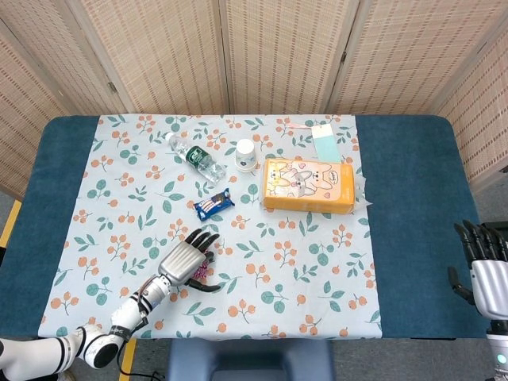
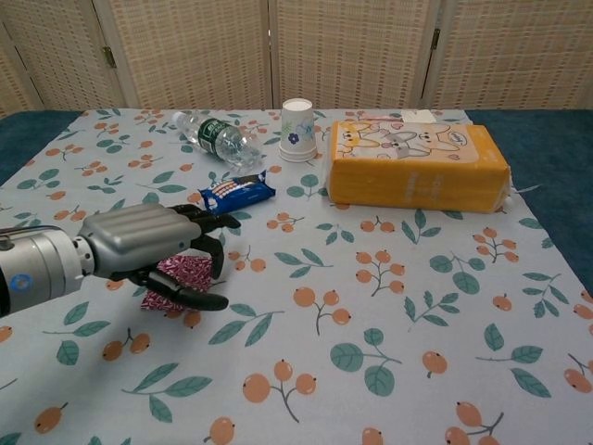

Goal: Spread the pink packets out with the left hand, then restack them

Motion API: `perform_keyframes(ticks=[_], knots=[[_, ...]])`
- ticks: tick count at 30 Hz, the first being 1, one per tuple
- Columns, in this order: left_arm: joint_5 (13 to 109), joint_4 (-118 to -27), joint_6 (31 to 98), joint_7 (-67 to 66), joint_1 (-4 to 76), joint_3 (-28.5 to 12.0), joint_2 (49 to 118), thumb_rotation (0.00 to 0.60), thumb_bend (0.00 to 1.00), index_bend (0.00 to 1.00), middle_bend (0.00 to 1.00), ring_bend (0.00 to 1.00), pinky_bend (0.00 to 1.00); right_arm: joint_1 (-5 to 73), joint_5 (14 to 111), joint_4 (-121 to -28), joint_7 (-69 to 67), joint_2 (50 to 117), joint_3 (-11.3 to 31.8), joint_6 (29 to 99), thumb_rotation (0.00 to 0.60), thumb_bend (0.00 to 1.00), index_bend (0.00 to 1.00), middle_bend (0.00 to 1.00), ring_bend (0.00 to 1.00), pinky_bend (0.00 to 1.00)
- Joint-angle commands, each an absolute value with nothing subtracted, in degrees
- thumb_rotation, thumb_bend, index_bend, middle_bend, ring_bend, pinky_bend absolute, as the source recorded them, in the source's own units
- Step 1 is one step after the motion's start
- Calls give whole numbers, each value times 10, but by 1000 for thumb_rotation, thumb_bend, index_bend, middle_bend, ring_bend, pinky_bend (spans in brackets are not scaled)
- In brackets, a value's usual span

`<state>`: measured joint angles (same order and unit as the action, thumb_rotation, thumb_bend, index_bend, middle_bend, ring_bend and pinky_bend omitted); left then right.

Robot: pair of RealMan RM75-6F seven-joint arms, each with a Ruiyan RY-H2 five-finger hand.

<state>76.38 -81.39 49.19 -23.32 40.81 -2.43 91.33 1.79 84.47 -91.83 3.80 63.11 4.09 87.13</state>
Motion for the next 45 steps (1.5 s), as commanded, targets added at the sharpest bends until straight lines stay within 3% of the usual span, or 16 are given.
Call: perform_keyframes(ticks=[1,45], knots=[[756,-810,492,-240,408,-23,916,102,119,391,0,0,0,17,844,-917,37,632,41,871,600,481,0,71,22,0],[776,-792,532,-197,367,18,865,104,119,388,0,0,0,15,850,-931,51,632,42,878,600,481,0,71,5,0]])
